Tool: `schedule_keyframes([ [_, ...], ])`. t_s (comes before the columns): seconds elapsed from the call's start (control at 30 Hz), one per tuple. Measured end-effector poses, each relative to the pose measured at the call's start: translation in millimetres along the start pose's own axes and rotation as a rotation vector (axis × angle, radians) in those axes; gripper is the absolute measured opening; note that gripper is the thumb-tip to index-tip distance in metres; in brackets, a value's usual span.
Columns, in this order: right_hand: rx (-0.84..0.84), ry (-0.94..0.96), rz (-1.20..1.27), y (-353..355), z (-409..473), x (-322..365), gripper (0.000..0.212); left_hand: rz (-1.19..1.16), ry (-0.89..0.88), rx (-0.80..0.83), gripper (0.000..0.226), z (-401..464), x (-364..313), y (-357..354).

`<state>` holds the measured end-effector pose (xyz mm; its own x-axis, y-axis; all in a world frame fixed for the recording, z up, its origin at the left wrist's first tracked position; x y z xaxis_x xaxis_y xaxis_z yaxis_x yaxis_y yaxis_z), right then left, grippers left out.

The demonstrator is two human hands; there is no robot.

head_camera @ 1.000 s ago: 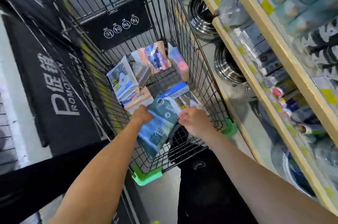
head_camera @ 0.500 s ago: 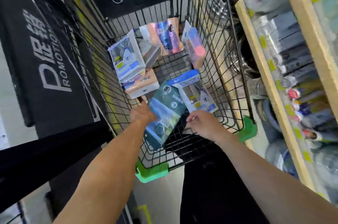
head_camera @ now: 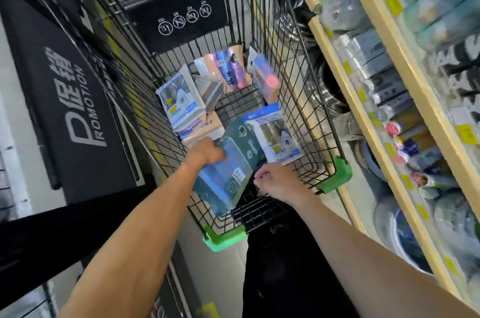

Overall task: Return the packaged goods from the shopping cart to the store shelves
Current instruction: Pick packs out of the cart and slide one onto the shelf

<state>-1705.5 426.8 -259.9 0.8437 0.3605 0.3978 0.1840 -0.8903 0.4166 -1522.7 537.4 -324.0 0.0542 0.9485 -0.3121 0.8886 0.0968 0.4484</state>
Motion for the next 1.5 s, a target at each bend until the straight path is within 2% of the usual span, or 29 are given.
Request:
schedule_keyframes([
  [0.07,0.037,-0.028,0.107,-1,-7,9,0.034,-0.176,0.023,-0.080,0.016,-12,-5,17],
  [0.1,0.120,-0.098,0.207,0,-16,13,0.049,-0.303,0.028,-0.122,0.017,-21,-6,24],
  [0.17,0.414,-0.225,0.413,-1,-38,21,0.074,-0.683,0.066,-0.182,0.020,-45,-8,34],
  [0.2,0.494,-0.238,0.528,-4,-47,24,0.082,-0.866,0.063,-0.215,0.018,-56,-9,38],
  [0.23,0.502,-0.240,0.669,-5,-54,29,0.084,-0.992,0.041,-0.237,0.014,-67,-11,38],
  [0.3,0.283,-0.185,1.004,-5,-60,37,0.073,-1.150,-0.043,-0.268,0.015,-88,-24,33],
  [0.37,-0.099,-0.110,1.311,4,-64,46,0.046,-1.276,-0.142,-0.233,0.014,-112,-51,23],
  [0.4,-0.261,-0.074,1.380,12,-65,48,0.027,-1.325,-0.167,-0.186,0.015,-123,-65,18],
  [0.43,-0.395,-0.047,1.420,21,-66,48,0.021,-1.362,-0.182,-0.135,0.016,-135,-81,12],
  [0.47,-0.472,-0.006,1.441,31,-68,48,0.026,-1.387,-0.207,-0.073,0.015,-146,-95,6],
  [0.53,-0.543,0.055,1.477,55,-76,47,0.053,-1.427,-0.290,0.073,0.006,-159,-117,-7],
  [0.57,-0.572,0.076,1.493,68,-83,44,0.060,-1.435,-0.336,0.149,0.005,-167,-129,-12],
  [0.63,-0.637,0.086,1.496,92,-94,34,0.057,-1.396,-0.369,0.231,0.020,-170,-148,-22],
  [0.7,-0.698,0.081,1.520,112,-110,17,0.054,-1.333,-0.352,0.262,0.025,-168,-166,-28],
  [0.77,-0.709,0.117,1.599,127,-130,-12,0.065,-1.385,-0.256,0.315,0.042,-162,-185,-27],
  [0.83,-0.720,0.186,1.611,137,-153,-44,0.061,-1.417,-0.209,0.300,0.048,-151,-201,-15],
  [0.9,-0.778,0.245,1.529,147,-181,-83,0.054,-1.248,-0.285,0.324,0.034,-154,-232,-9],
  [1.0,-0.878,0.322,1.411,160,-217,-123,0.059,-0.753,-0.486,0.460,0.009,-177,-290,-17],
  [1.07,-0.940,0.347,1.366,164,-237,-141,0.048,-0.471,-0.590,0.500,0.024,-192,-324,-28],
  [1.17,-1.155,0.223,1.333,166,-259,-169,0.034,-0.341,-0.789,0.533,0.030,-207,-367,-40],
  [1.27,-1.412,-0.023,1.231,171,-280,-197,0.051,-0.153,-0.981,0.519,0.050,-222,-402,-57],
  [1.37,-1.622,-0.166,1.127,184,-305,-216,0.051,0.022,-1.105,0.480,0.052,-247,-434,-83],
  [1.43,-1.772,-0.225,1.117,196,-318,-232,0.066,0.033,-1.141,0.463,0.050,-264,-451,-101],
  [1.5,-1.838,-0.276,1.126,204,-327,-249,0.073,0.008,-1.155,0.475,0.051,-275,-465,-117],
])
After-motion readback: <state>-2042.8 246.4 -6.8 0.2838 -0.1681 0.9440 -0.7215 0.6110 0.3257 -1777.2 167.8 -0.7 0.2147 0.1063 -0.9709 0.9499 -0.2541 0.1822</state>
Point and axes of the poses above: each hand's wrist, its own z-axis towards the middle knuckle, its own y-axis out of the back of the hand, x = y × z, the point moved 1 cm from there along z, towards the middle knuckle, and after that the axes turned 5 degrees about -z, right-handed, at the moved point
